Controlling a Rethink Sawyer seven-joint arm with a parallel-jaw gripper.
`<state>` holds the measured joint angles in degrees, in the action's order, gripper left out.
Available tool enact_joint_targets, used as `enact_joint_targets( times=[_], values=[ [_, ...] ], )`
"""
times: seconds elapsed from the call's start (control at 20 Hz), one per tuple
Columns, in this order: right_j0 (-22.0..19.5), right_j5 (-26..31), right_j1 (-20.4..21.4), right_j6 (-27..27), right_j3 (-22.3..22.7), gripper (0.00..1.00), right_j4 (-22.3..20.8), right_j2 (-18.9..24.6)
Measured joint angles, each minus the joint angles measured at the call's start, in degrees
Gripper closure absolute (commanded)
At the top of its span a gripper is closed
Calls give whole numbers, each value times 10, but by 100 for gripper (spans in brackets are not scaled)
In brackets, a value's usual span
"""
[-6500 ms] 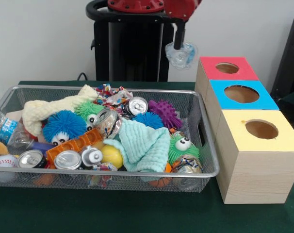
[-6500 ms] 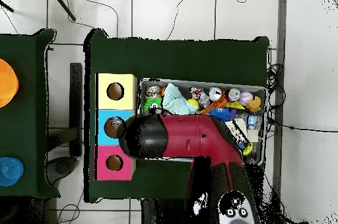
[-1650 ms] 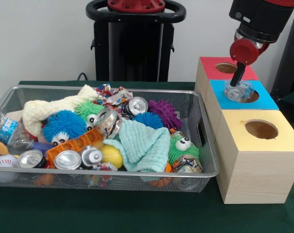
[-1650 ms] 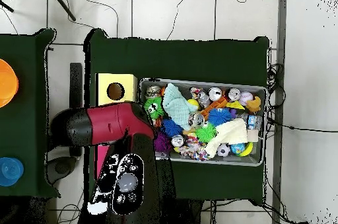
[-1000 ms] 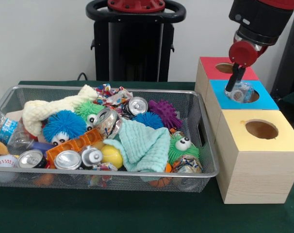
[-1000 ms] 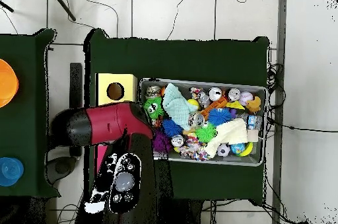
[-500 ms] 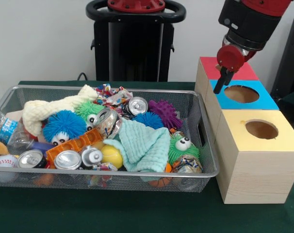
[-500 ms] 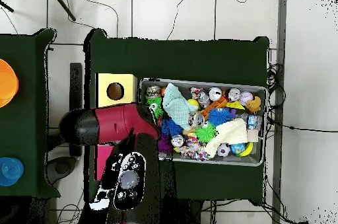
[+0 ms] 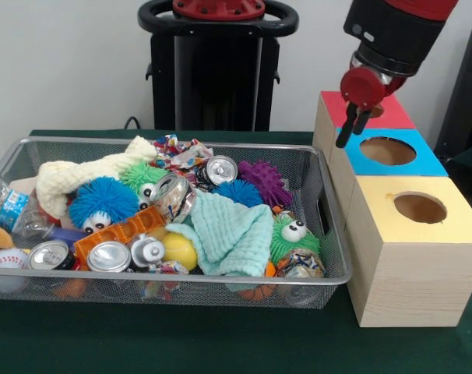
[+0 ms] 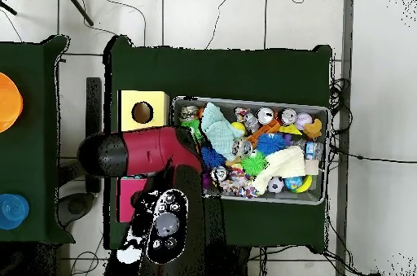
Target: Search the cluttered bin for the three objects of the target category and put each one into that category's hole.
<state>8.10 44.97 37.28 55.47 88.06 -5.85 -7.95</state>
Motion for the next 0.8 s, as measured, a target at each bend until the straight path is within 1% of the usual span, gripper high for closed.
enact_joint_targets(
  times=[0.1, 0.2, 0.4, 0.5, 0.55, 0.6, 0.65, 0.7, 0.8],
  values=[
    [-19, 0, 16, 0, 8, 0, 0, 5],
    [-46, 0, 38, 0, 21, 0, 1, 13],
    [-128, 0, 94, 0, 63, 0, 7, 43],
    [-189, -1, 128, -2, 90, 0, 11, 67],
    [-198, -1, 132, -3, 94, 0, 11, 71],
    [-217, -2, 141, -4, 102, 0, 11, 79],
    [-257, -7, 156, -6, 119, 0, 9, 95],
    [-277, -11, 163, -7, 128, 0, 9, 104],
    [-300, -15, 170, -8, 138, 0, 8, 114]
  ],
)
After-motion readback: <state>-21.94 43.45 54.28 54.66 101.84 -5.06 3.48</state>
